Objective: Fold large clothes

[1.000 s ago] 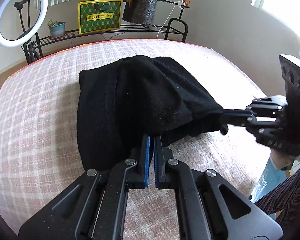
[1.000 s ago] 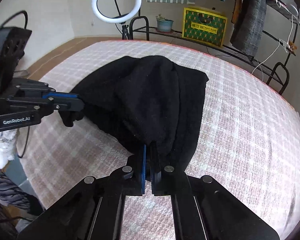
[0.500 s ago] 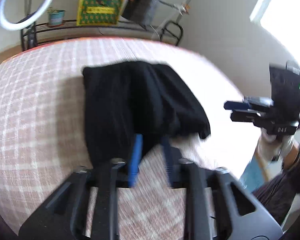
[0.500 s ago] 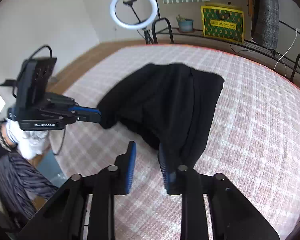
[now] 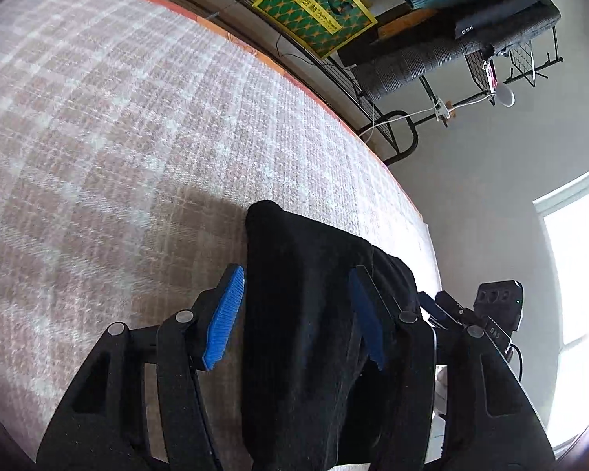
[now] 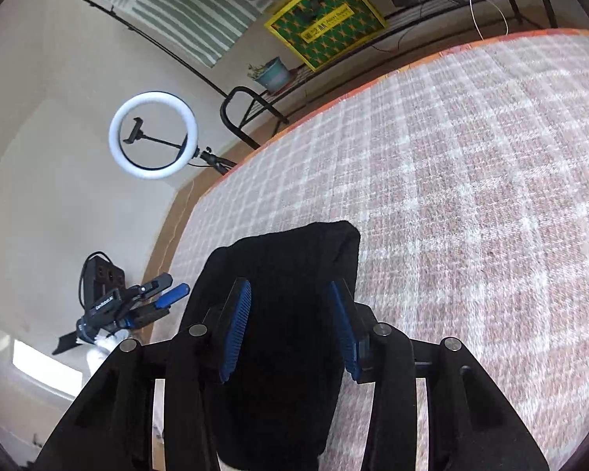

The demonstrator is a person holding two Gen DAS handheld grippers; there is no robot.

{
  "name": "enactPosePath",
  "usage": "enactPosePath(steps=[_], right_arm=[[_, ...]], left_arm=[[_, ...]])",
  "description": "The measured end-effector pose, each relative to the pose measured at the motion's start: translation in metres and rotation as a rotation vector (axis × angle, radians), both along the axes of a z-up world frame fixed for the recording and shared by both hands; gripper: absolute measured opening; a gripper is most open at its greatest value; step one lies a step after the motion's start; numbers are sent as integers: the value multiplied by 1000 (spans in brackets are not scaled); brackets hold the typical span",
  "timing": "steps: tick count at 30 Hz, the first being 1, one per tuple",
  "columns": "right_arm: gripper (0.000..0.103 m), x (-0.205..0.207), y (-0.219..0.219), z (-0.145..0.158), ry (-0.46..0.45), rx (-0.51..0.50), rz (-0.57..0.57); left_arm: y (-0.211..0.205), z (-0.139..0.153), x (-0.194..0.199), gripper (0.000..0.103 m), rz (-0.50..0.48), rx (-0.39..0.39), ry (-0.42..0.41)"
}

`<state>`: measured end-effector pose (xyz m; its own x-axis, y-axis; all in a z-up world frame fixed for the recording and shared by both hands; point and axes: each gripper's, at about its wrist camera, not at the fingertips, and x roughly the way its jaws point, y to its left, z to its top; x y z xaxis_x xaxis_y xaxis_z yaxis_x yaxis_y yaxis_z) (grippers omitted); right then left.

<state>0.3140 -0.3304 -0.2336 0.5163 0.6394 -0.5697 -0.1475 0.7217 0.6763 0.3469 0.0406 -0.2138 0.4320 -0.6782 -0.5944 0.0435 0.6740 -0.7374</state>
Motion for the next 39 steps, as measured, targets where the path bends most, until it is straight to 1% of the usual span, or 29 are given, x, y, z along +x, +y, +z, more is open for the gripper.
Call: enactPosePath(steps=[3,5,6,7,8,9,10,11,12,13,15,16,17,18,19,20,22,24,25,27,28,29,30,32,35,36,37,38,39], right_arm=[[42,16,-2,-19,29,115,8],[42,28,1,-33,59,120,15],[42,26,3,-35,61,117,16],[42,29,4,-40,61,135,17],[42,30,4,-42,60,157,22],[42,32,4,-43,60,169,24],[37,34,4,-42,54,168,21],[32,34,5,-41,42,162,21],[15,36,5,-38,33,154,21],[9,34,6,-32,20,148,29],[9,29,11,-14,-37,84,43],[8,24,16,-2,-82,14,52],[8,21,22,8,-125,-66,56],[8,21,25,10,-145,-127,53],[8,24,28,5,-131,-184,29],[8,29,27,-6,-105,-196,12],[7,34,27,-27,-77,-230,-27],[8,37,29,-27,-76,-233,-22],[8,37,27,-23,-67,-222,-18],[10,32,23,-10,-74,-239,-21],[14,29,25,-2,-90,-278,-28],[14,22,26,8,-107,-346,-49],[17,16,26,15,-119,-368,-47],[17,-3,26,28,-130,-341,-14],[17,-44,45,37,-156,-307,109],[19,-63,56,39,-170,-320,161],[24,-76,64,39,-185,-340,196],[29,-94,74,38,-204,-374,240],[38,-107,83,37,-219,-408,277]], left_arm=[[-8,-10,12,56,-30,-24,6],[-11,-17,16,55,-34,-48,16],[-12,-20,16,46,-33,-61,18],[-12,-21,18,34,-32,-64,21],[-13,-21,18,29,-33,-59,19],[-13,-21,18,18,-29,-51,11],[-12,-20,18,10,-25,-50,-4],[-12,-17,16,8,-13,-42,-24],[-12,-9,10,7,19,-5,-66],[-15,0,5,6,35,50,-104],[-26,17,-3,6,17,171,-187],[-30,21,-6,6,10,220,-219],[-34,18,-5,6,0,263,-226],[-34,10,-3,6,6,280,-203],[-33,-4,1,6,10,272,-164],[-34,-14,3,6,9,282,-140],[-41,-18,4,7,2,326,-170],[-49,-13,2,8,-16,380,-194],[-49,-11,2,13,-17,382,-191],[-45,-6,0,16,-11,392,-174],[-42,-1,-3,19,2,410,-175],[-39,6,-9,19,6,426,-196],[-35,14,-18,19,1,434,-217],[-35,29,-32,19,-26,425,-254],[-44,48,-75,19,-123,378,-299],[-48,52,-89,21,-152,371,-311],[-55,56,-106,29,-192,366,-329],[-63,60,-124,34,-234,375,-357],[-70,64,-133,42,-264,380,-379]])
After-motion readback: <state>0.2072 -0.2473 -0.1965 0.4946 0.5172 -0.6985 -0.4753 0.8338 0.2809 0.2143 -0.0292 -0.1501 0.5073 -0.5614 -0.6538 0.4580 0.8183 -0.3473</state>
